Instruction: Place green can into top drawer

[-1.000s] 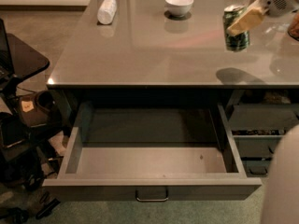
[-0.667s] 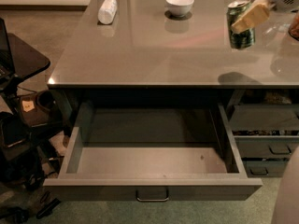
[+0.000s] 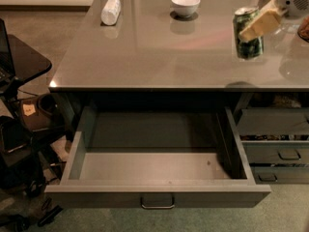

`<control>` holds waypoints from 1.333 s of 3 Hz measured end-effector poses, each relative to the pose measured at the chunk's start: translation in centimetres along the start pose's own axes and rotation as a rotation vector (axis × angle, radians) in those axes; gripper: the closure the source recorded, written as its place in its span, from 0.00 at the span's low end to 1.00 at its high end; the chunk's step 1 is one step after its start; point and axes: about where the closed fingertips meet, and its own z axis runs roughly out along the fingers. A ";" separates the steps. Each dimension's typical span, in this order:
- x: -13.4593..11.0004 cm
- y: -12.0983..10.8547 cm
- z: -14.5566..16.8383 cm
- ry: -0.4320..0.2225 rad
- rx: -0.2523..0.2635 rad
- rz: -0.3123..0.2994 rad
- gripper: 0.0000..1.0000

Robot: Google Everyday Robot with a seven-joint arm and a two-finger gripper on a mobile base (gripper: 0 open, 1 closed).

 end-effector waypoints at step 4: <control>-0.3 13.5 -2.5 -0.086 -0.218 -0.047 1.00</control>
Offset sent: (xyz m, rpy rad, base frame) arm -0.0633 0.0241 0.0037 0.0329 0.0657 0.1014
